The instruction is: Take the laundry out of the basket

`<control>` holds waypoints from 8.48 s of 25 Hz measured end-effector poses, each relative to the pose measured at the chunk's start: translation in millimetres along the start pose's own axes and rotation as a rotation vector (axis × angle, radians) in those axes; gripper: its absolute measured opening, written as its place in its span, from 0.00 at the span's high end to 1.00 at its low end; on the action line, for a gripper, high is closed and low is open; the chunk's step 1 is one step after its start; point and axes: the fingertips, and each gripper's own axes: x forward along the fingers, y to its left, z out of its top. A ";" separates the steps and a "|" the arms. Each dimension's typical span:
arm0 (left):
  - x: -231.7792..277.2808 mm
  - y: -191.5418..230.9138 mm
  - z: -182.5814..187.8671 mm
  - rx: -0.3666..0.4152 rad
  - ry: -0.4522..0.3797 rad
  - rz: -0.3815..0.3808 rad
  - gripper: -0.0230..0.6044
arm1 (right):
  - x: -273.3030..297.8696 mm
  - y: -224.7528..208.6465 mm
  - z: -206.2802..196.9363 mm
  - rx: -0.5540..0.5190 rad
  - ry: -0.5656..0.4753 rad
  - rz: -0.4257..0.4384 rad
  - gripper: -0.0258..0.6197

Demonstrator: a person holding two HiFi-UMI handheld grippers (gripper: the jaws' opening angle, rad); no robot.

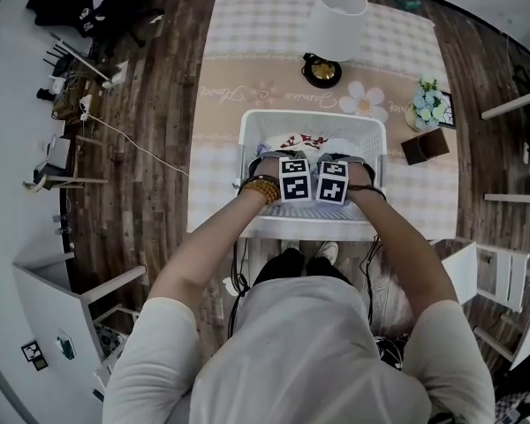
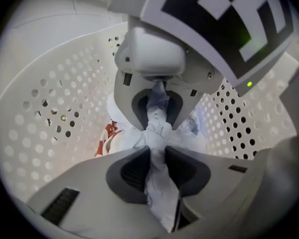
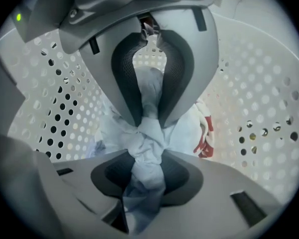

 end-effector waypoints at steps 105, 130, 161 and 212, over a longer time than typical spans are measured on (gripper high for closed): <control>47.1 -29.7 377.2 0.364 -0.095 -0.175 0.89 | -168.2 63.6 -341.8 0.523 0.005 -0.203 0.78; 81.5 -24.6 376.3 0.377 -0.013 -0.134 0.78 | -134.5 69.2 -372.9 0.529 0.016 -0.176 0.61; -231.8 -28.9 366.2 -0.295 -0.971 0.225 0.93 | -396.5 50.7 -196.1 0.786 -0.810 -0.654 0.92; -358.6 -90.9 161.5 -0.616 -1.192 0.680 0.92 | -407.2 74.6 26.8 0.631 -1.201 -0.592 0.93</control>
